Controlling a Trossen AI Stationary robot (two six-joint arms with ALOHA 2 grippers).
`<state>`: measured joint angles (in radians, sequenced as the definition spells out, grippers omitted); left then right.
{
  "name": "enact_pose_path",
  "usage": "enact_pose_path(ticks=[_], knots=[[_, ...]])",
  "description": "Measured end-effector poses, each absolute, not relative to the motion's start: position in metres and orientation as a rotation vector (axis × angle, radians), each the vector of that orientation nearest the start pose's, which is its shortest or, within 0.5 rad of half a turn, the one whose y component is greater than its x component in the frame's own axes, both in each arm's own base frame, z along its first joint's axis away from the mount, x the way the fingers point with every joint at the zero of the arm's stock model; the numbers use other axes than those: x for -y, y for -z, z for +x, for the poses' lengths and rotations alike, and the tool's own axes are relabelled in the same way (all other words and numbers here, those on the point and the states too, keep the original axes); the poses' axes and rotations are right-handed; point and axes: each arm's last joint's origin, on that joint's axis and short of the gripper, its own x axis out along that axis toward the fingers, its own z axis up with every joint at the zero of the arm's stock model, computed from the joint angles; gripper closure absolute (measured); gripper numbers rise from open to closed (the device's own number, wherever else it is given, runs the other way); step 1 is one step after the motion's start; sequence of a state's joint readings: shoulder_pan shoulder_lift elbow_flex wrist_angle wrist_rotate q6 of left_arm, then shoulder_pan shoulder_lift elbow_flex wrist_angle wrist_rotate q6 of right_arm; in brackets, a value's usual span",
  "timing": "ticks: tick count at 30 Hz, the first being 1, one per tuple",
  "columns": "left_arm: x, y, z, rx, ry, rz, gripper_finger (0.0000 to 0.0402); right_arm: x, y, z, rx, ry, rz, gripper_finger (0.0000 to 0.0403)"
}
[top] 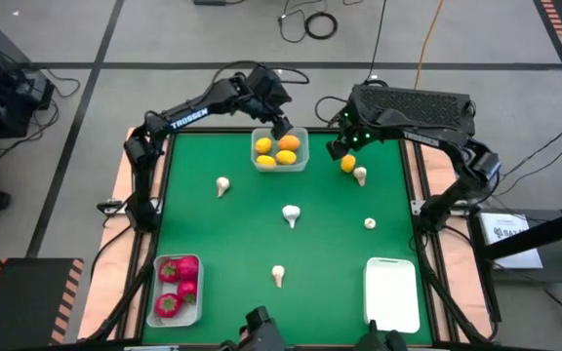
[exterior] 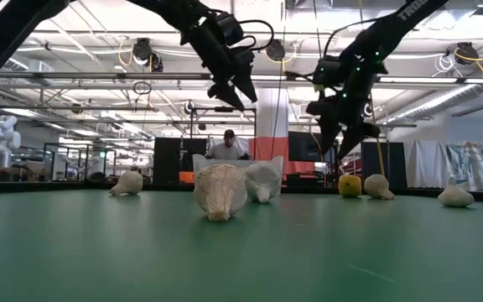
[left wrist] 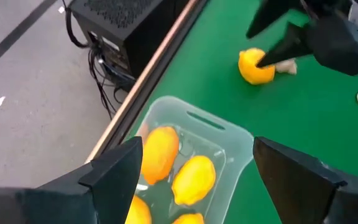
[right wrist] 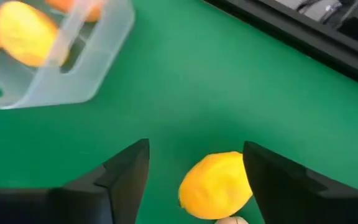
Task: Sort produce into baskets
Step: Put the lemon into the transparent bin
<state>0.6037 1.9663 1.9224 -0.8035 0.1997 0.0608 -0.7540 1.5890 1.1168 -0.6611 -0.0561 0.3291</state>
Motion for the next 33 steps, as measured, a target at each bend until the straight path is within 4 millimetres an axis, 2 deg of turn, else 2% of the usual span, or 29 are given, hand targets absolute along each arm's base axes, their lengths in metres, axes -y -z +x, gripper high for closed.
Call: enact_pose_path(ticks=[6, 15, 20, 33], knots=[[-0.24, -0.322, 0.356, -0.834, -0.343, -0.268, 0.0088, 0.213, -0.212, 0.229, -1.002, 0.821, 0.782, 0.0128], [-0.24, -0.321, 0.355, -0.852, -0.323, -0.236, 0.0088, 0.213, -0.21, 0.225, -0.997, 0.991, 0.86, 0.007], [-0.24, -0.321, 0.356, -0.853, -0.319, -0.228, 0.0088, 0.213, -0.2, 0.224, -1.051, 1.034, 0.903, 0.0042], [-0.24, -0.321, 0.356, -0.85, -0.329, -0.253, 0.0088, 0.218, -0.162, 0.233, -1.195, 1.021, 0.916, 0.0034]])
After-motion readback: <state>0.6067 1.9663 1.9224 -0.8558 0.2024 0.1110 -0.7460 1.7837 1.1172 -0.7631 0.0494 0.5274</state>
